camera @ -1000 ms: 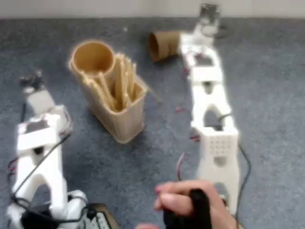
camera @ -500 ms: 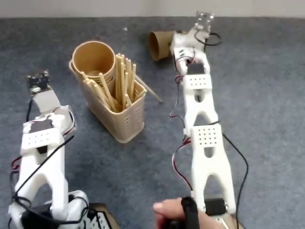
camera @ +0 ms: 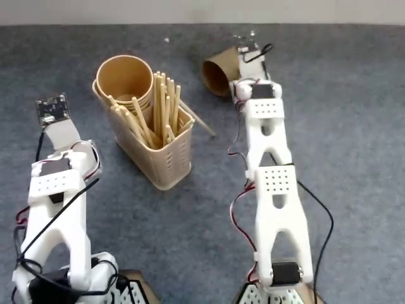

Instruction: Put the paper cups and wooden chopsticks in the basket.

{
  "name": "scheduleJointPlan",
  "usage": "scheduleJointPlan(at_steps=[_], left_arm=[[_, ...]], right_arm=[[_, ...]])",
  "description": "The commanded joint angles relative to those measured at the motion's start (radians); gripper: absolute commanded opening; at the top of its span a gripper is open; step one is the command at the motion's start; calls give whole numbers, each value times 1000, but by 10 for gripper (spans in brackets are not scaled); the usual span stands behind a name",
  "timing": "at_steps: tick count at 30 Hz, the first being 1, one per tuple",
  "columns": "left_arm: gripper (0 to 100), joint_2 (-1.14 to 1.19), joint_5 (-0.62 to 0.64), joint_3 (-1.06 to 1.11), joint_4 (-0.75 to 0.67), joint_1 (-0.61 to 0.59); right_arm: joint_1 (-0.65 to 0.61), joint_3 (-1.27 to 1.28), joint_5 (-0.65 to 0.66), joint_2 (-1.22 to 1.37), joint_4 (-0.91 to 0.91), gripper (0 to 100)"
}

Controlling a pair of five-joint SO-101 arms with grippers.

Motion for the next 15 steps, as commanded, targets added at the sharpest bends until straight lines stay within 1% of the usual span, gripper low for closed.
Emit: scheduleJointPlan(at_steps=[1,2,4,6,10,12,15], left_arm=[[154,-27,-8,-8,-12,10],[154,-25,-8,-10,-12,12],[154,-25,-8,-12,-12,13],[154,-25,-8,-10,-12,13],[154,-25,-8,-8,-12,12],[154,-25,-8,-7,-12,12],[154,-24,-8,-8,-12,12]], right_arm=[[102,-254,232,-128,400,128],[110,-292,258,-174,443,128],[116,-268,236,-266,495,128],[116,-239,149,-334,499,128],[94,-226,-26,-389,386,131],[71,-226,-20,-383,412,143],[16,-234,77,-363,507,235]])
